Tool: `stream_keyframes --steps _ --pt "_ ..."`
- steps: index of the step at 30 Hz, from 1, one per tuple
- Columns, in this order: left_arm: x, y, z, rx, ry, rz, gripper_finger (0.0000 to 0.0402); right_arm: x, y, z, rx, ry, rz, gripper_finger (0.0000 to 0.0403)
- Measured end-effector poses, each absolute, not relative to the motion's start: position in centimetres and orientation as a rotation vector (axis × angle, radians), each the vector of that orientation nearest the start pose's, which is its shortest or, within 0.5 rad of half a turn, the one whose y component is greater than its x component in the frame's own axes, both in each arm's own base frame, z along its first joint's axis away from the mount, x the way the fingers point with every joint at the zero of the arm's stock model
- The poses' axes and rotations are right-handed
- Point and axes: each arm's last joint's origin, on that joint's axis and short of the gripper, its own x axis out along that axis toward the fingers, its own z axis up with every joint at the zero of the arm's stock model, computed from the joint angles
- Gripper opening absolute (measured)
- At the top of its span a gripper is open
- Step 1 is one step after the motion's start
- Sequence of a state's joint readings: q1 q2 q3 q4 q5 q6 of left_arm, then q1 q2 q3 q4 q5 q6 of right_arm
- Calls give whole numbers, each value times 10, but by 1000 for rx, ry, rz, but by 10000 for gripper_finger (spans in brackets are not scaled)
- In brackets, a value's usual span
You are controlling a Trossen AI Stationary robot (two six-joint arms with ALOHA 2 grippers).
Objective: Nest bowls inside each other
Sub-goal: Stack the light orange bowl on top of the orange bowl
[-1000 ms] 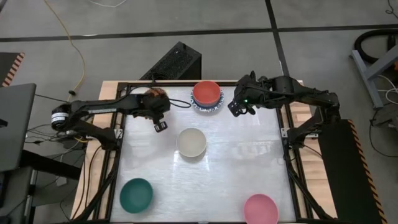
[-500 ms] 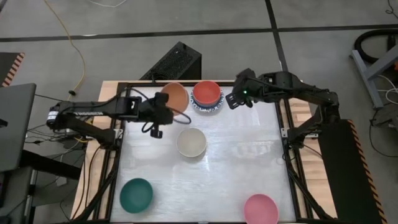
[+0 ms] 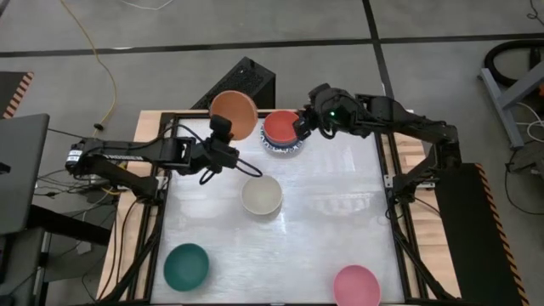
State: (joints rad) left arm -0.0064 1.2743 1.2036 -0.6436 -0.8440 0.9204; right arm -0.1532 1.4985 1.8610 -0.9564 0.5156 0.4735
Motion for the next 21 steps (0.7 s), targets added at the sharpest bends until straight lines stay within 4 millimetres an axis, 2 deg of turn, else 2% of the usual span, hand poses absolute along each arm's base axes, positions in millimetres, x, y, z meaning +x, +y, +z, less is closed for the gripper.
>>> stream_keyframes --steps 7,12,18,21 --pt "284 23 329 1360 1085 404 0 294 -55 470 212 311 -713 145" --pt "301 28 315 1406 1154 438 0 298 -48 474 143 286 -689 145" --pt "318 29 306 1427 1160 515 0 314 -50 458 107 363 -692 145" --pt "319 29 307 1436 1153 511 0 320 -49 453 87 383 -685 145"
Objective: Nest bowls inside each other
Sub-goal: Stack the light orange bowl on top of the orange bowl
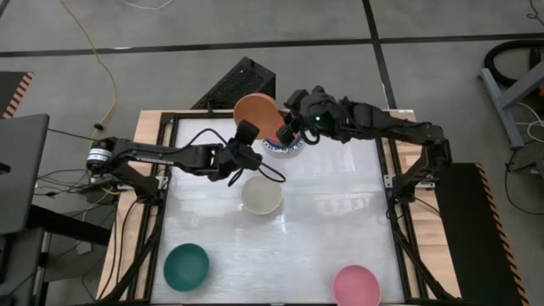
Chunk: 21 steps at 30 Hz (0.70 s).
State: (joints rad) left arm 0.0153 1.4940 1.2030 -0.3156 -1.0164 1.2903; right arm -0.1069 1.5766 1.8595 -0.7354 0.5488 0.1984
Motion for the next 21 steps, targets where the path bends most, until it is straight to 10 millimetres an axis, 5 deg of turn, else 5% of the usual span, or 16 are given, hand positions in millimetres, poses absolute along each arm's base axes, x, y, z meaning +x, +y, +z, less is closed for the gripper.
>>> stream_keyframes --steps 21 --pt "323 30 315 1489 1131 555 0 321 -47 457 18 365 -688 145"
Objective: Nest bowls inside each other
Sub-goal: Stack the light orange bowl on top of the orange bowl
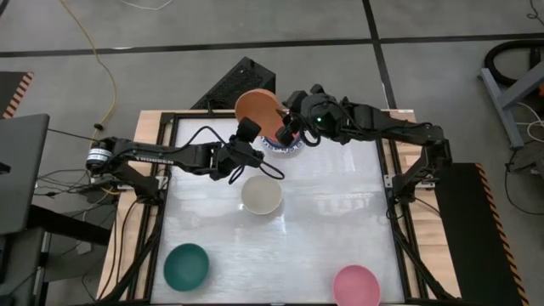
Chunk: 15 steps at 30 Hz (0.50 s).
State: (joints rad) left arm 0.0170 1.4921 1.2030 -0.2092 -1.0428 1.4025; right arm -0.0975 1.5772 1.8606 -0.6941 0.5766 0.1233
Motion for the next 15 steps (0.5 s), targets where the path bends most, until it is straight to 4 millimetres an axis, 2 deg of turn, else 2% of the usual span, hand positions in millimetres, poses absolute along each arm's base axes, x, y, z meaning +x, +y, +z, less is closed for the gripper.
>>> stream_keyframes --steps 8,15 --pt "326 30 320 1510 1103 575 0 325 -59 451 18 392 -724 145" --pt "327 30 322 1533 1096 571 0 338 -69 438 12 430 -750 143"
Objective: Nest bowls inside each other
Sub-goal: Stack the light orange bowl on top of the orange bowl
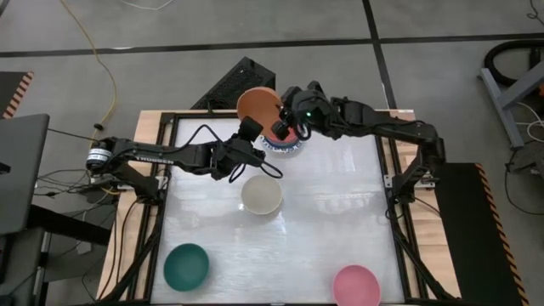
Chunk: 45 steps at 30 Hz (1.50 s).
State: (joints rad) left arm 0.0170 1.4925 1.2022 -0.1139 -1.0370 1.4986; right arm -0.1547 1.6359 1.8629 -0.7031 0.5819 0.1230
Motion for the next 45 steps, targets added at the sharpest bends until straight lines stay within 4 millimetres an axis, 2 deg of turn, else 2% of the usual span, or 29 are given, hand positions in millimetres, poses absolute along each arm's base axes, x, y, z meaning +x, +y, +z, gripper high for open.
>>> stream_keyframes --steps 3,9,15,18,24,28,33,39,45 --pt "327 30 321 1525 1092 573 0 341 -70 434 23 441 -762 121" --pt "328 29 321 1482 1050 578 1 337 -81 428 86 475 -817 17" --pt "330 25 320 1453 964 505 22 335 -82 423 101 516 -817 8" --pt "330 19 321 1407 904 492 55 334 -82 421 111 538 -816 7" --pt "327 12 326 1315 839 521 135 330 -96 418 209 556 -804 7" --pt "320 8 335 1146 736 559 183 324 -116 415 312 566 -785 7" --pt "301 7 359 879 553 610 221 319 -147 404 374 611 -837 7" --pt "267 20 388 491 346 655 225 322 -194 375 549 653 -749 7" --pt "229 32 408 165 200 592 225 319 -211 343 651 646 -754 7"
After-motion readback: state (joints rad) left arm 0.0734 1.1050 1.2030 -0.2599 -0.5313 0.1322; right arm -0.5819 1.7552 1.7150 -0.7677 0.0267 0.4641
